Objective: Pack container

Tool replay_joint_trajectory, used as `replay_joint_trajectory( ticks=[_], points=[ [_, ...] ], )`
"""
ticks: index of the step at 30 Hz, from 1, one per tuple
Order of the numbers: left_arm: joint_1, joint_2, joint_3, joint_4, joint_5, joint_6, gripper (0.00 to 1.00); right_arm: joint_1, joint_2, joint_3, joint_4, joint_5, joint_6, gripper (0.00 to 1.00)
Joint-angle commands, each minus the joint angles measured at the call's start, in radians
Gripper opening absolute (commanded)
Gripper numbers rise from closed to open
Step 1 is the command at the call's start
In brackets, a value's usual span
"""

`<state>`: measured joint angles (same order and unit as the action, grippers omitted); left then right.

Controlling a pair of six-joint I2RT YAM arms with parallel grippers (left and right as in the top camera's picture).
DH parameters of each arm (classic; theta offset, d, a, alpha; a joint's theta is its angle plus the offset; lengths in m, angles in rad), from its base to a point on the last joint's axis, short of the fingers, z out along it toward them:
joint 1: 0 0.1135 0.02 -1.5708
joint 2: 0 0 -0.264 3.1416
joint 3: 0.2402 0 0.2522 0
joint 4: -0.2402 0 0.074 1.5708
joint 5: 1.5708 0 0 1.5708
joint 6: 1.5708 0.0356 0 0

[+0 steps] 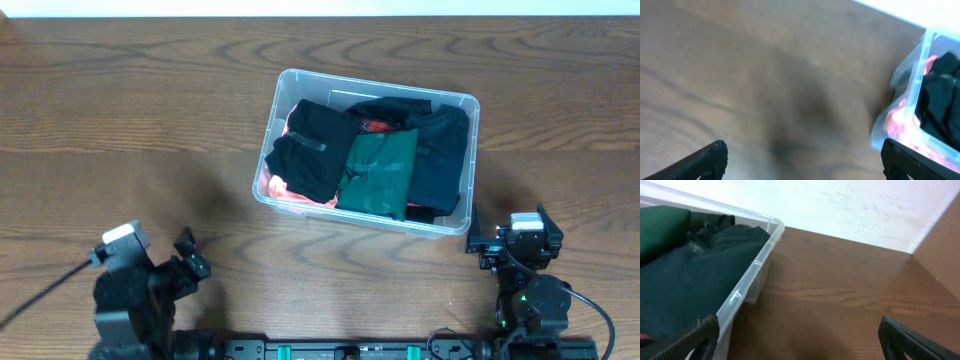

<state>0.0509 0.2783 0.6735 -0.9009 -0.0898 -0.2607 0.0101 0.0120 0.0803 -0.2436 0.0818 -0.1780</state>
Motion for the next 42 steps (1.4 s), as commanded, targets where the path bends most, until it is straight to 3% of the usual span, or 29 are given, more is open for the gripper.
replay_joint_trajectory(
  ticks=[1, 6, 10, 13, 23, 42],
  points=[
    [0.005, -0.132, -0.156, 0.114, -0.016, 0.010, 0.98, -0.006, -0.006, -0.006, 0.001, -0.004, -0.014, 0.99],
    [0.005, -0.277, -0.412, 0.481, -0.008, 0.011, 0.98, -0.006, -0.006, -0.006, 0.001, -0.004, -0.014, 0.99],
    [0.005, -0.276, -0.578, 0.838, 0.063, 0.098, 0.98, -0.006, -0.006, -0.006, 0.001, -0.004, -0.014, 0.99],
    [0.005, -0.276, -0.674, 1.014, 0.085, 0.129, 0.98, -0.006, -0.006, -0.006, 0.001, -0.004, -0.014, 0.99],
    [0.005, -0.274, -0.669, 0.822, 0.097, 0.122, 0.98, -0.006, -0.006, -0.006, 0.001, -0.004, -0.014, 0.99],
    [0.005, -0.254, -0.669, 0.830, 0.098, 0.122, 0.98, -0.006, -0.006, -0.006, 0.001, -0.004, -0.014, 0.99]
  ],
)
